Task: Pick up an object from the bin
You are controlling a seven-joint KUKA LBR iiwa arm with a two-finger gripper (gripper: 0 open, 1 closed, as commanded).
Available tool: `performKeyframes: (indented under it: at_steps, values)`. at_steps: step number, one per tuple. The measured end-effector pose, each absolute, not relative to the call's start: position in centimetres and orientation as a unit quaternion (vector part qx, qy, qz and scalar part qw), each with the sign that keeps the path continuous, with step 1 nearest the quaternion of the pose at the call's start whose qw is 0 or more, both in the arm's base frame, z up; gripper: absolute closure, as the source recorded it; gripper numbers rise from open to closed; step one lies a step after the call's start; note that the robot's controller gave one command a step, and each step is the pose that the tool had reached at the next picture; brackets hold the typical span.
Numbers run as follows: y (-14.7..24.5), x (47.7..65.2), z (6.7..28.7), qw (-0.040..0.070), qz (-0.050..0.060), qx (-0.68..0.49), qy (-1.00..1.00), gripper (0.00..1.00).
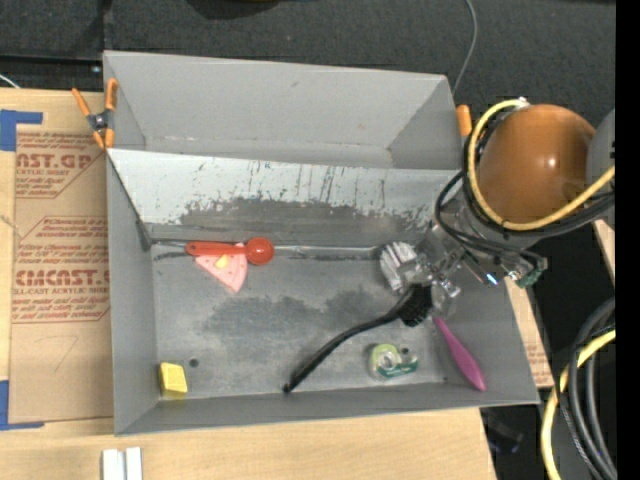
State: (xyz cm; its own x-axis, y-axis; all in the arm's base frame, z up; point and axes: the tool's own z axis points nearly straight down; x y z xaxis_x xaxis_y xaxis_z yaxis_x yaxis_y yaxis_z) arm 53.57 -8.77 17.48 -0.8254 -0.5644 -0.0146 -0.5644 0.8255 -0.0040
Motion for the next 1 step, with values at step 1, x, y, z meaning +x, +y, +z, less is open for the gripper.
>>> performKeyframes:
  at_steps: [1]
  values:
    - [-8.89,54.91,27.14,0.010,-0.001,-0.277,0.961,1.00]
